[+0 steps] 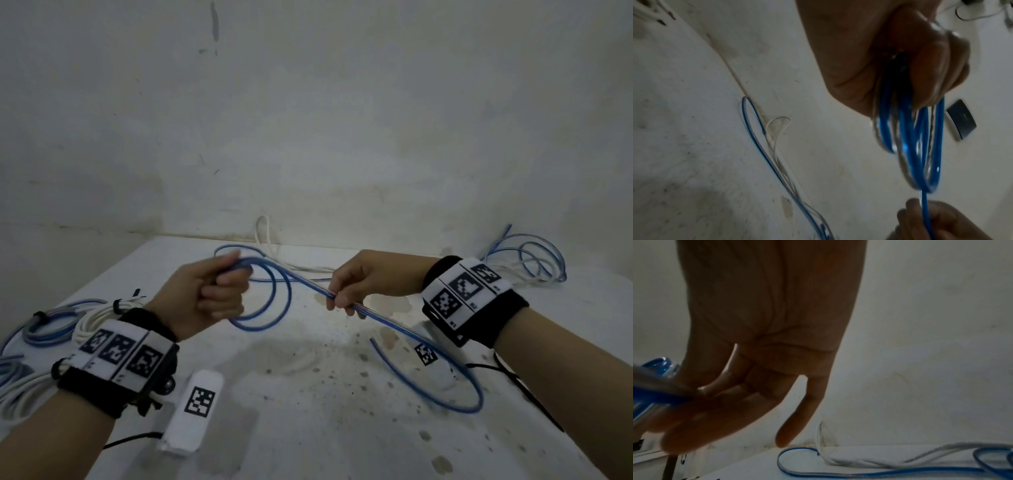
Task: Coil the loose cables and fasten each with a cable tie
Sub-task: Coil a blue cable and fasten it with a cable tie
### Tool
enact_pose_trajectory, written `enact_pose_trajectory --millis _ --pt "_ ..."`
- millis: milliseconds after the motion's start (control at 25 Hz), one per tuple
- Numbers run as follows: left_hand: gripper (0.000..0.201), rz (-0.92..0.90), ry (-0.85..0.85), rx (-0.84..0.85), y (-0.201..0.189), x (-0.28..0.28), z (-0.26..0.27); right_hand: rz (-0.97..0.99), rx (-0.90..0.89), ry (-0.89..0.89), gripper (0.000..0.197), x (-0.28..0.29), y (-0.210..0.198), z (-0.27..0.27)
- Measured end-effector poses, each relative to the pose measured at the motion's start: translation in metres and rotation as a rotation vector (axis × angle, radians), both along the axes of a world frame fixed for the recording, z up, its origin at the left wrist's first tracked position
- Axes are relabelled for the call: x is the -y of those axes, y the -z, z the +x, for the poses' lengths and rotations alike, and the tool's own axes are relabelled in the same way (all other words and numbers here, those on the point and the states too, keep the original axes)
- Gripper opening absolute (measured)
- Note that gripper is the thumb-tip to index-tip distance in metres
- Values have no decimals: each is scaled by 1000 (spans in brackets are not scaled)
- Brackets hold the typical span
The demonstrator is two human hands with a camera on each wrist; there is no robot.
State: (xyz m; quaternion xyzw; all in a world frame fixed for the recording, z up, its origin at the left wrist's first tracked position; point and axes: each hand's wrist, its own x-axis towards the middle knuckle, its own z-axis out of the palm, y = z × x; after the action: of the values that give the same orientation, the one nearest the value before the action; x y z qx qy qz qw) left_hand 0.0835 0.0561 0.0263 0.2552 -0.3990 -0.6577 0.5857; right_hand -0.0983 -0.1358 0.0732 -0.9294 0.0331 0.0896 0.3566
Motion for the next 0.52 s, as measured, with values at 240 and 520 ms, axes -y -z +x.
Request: enact_pose_trajectory --millis 240,520 --pt "47 -253 -304 -284 -9 -3 16 273 12 26 20 -17 14 5" --pt "32 -422 -950 -177 -27 -8 34 -382 8 193 25 -32 53 13"
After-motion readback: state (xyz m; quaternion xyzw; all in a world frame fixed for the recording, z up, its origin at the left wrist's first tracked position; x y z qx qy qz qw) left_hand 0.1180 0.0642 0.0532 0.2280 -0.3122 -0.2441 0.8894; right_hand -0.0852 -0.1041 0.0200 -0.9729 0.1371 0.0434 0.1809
